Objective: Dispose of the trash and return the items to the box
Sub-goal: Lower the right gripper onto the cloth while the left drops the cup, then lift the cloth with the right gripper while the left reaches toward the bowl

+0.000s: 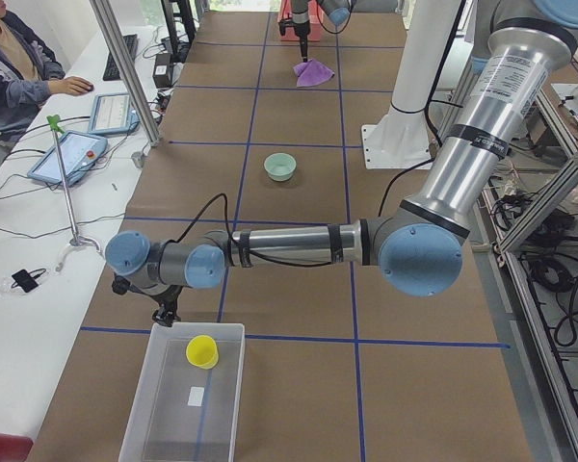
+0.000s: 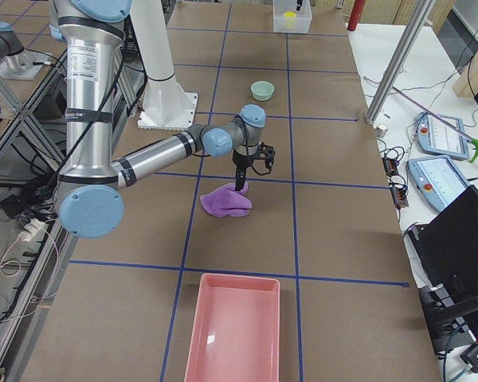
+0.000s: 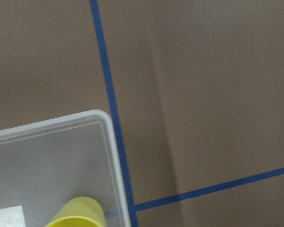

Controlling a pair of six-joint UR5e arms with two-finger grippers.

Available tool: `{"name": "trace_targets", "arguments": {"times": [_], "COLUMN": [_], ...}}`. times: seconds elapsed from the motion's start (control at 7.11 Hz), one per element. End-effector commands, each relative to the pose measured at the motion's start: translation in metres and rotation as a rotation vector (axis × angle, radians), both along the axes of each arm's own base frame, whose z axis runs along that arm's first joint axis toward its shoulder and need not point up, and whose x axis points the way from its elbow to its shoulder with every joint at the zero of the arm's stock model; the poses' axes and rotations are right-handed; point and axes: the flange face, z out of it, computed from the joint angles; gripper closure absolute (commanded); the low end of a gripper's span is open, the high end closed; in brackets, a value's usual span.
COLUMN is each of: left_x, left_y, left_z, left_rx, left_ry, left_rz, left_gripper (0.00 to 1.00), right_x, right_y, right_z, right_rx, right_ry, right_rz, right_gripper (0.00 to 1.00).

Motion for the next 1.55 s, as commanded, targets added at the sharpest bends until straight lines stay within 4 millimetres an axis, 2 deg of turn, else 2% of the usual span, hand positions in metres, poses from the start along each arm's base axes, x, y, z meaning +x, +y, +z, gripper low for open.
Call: {"name": "trace_targets", "arguments": {"times": [0.0, 0.14, 0.28, 0.42, 0.56, 0.7, 0.84, 0.99, 1.13, 1.27, 1.41], "left_x": [0.069, 0.116, 0.162, 0.182, 0.218, 0.264, 0.283, 0.316, 0.362, 0.39, 0.419], "left_y": [0.042, 0.058, 0.076, 0.086, 0.1, 0.122, 0.135, 0.155, 0.175, 0.185, 0.195], "left_z": [-0.086, -0.13, -0.162, -0.178, -0.189, -0.208, -0.218, -0.224, -0.242, -0.263, -0.28], "left_rx": [-0.089, -0.11, -0.137, -0.155, -0.176, -0.177, -0.207, -0.205, -0.213, -0.224, -0.238], "left_ry": [0.02, -0.001, -0.016, -0.01, -0.034, -0.06, -0.054, -0.087, -0.096, -0.088, -0.083], "left_rz": [-0.078, -0.108, -0.125, -0.13, -0.136, -0.135, -0.14, -0.151, -0.146, -0.156, -0.156], "left_gripper": [0.04, 0.03, 0.03, 0.03, 0.03, 0.03, 0.03, 0.03, 0.03, 0.03, 0.03], "right_x": [-0.008, -0.013, -0.018, -0.019, -0.019, -0.017, 0.0, 0.03, 0.058, 0.093, 0.148], "right_y": [0.014, 0.018, 0.018, 0.017, 0.017, 0.018, 0.012, 0.014, 0.005, -0.005, -0.014], "right_z": [0.017, 0.028, 0.038, 0.046, 0.046, 0.04, 0.029, 0.024, 0.017, 0.015, 0.014], "right_rx": [0.01, 0.002, 0.01, 0.006, 0.006, 0.008, 0.017, -0.009, -0.001, 0.007, 0.034], "right_ry": [0.02, 0.03, 0.025, 0.027, 0.023, 0.011, -0.005, -0.04, -0.077, -0.078, -0.039], "right_rz": [-0.012, -0.028, -0.035, -0.034, -0.037, -0.036, -0.01, 0.019, 0.045, 0.06, 0.031], "right_gripper": [0.0, 0.0, 0.0, 0.26, 0.99, 1.0, 1.0, 1.0, 1.0, 1.0, 1.0]}}
